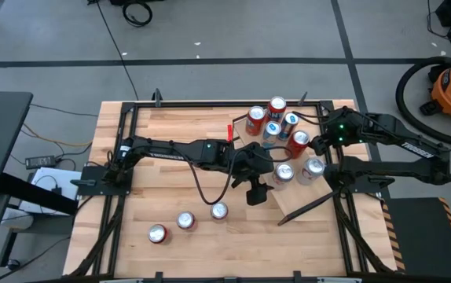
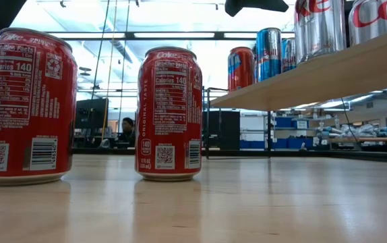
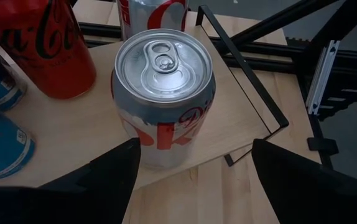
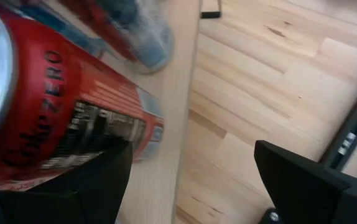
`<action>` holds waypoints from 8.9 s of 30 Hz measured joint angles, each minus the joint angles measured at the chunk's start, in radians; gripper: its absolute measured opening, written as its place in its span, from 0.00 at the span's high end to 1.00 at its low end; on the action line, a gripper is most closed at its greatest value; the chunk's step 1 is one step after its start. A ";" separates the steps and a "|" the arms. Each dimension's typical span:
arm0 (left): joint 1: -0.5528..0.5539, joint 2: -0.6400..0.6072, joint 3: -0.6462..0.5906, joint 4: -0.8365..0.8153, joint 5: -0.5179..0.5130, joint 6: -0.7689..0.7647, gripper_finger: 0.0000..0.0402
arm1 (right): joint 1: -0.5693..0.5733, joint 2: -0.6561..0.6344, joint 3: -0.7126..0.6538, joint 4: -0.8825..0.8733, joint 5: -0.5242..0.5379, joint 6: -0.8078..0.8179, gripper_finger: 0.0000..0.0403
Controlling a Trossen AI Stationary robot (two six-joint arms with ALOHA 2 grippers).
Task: Place canned beverage on shelf
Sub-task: Adjust the dark red soda, then put the dark red soda can aligned with the other dark red soda can on the shelf
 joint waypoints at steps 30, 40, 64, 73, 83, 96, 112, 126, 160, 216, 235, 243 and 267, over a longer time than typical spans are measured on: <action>0.007 -0.031 0.001 -0.124 -0.001 0.051 0.21 | 0.001 -0.014 0.330 0.205 0.281 -0.219 0.14; 0.026 -0.082 0.001 -0.155 -0.053 0.044 0.21 | 0.045 0.094 0.392 0.284 -0.127 -0.292 0.14; -0.075 -0.192 0.001 -0.504 -0.015 -0.267 0.21 | 0.358 0.420 0.493 0.425 -0.103 -0.605 0.14; -0.179 -0.192 0.000 -0.561 -0.011 -0.376 0.21 | 0.432 0.526 0.493 0.519 -0.067 -0.660 0.14; -0.256 -0.192 0.000 -0.605 -0.140 -0.214 0.21 | 0.468 0.549 0.492 0.541 0.015 -0.540 0.14; -0.322 -0.201 0.000 -0.683 -0.063 -0.131 0.32 | 0.526 0.550 0.493 0.561 0.063 -0.200 0.14; -0.472 -0.295 -0.322 -0.557 -0.138 -0.251 0.40 | 0.677 0.552 0.493 0.614 0.295 -0.206 0.14; -0.495 -0.363 -0.411 -0.668 0.013 -0.850 0.40 | 0.677 0.552 0.493 0.629 0.211 -0.329 0.14; -0.858 -0.370 -0.645 -0.588 0.176 -1.323 0.11 | 0.677 0.552 0.493 0.669 0.153 -0.398 0.14; -0.705 -0.683 -1.206 -0.037 -0.014 -1.090 0.11 | 0.677 0.551 0.493 0.673 0.167 -0.334 0.14; -0.676 -0.658 -1.208 0.043 -0.129 -0.926 0.11 | 0.674 0.551 0.493 0.673 0.173 -0.325 0.14; -0.676 -0.659 -1.208 0.055 -0.156 -0.924 0.17 | 0.674 0.552 0.493 0.667 0.174 -0.322 0.14; -0.581 -0.661 -1.207 -0.222 -0.273 -0.982 0.22 | 0.674 0.600 0.492 0.659 0.157 -0.334 0.14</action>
